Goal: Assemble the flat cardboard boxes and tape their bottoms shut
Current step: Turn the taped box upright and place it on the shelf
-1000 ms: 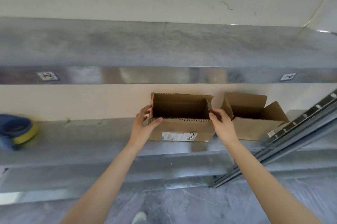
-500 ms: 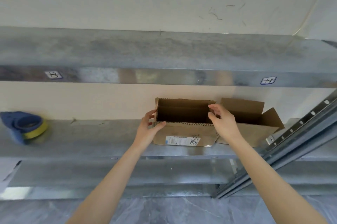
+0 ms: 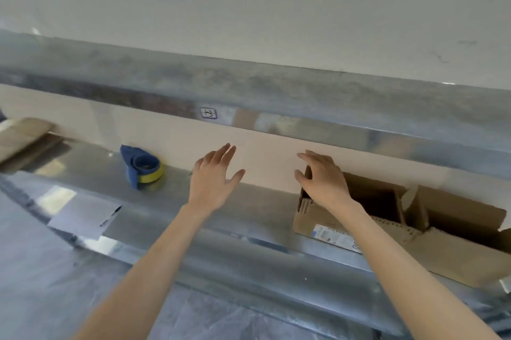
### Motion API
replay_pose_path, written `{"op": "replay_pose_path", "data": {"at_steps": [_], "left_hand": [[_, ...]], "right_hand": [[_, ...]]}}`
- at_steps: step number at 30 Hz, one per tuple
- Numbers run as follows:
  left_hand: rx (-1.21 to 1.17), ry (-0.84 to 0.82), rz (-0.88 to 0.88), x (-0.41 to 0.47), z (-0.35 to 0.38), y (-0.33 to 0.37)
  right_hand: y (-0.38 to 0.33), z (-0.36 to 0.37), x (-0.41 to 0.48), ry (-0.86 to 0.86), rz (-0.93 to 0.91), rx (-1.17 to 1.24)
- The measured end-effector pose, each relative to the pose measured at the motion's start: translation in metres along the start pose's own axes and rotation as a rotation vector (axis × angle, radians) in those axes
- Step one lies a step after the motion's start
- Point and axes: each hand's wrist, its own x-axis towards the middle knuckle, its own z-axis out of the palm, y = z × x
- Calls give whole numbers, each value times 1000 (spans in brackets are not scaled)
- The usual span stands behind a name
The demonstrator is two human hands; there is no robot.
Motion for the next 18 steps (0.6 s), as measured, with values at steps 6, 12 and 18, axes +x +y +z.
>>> {"op": "replay_pose_path", "data": {"at_steps": [6,12,18], "left_hand": [[205,38,-159,-25,-57,-107],[297,64,-302,-59,-108,-231],[325,76,-430,-86,-152,-362]], "right_hand": [[-111,47,50,-113,-193,-54],[-236,111,88,-178,-352,-68],[-379,175,116,-160,-471,2]]}}
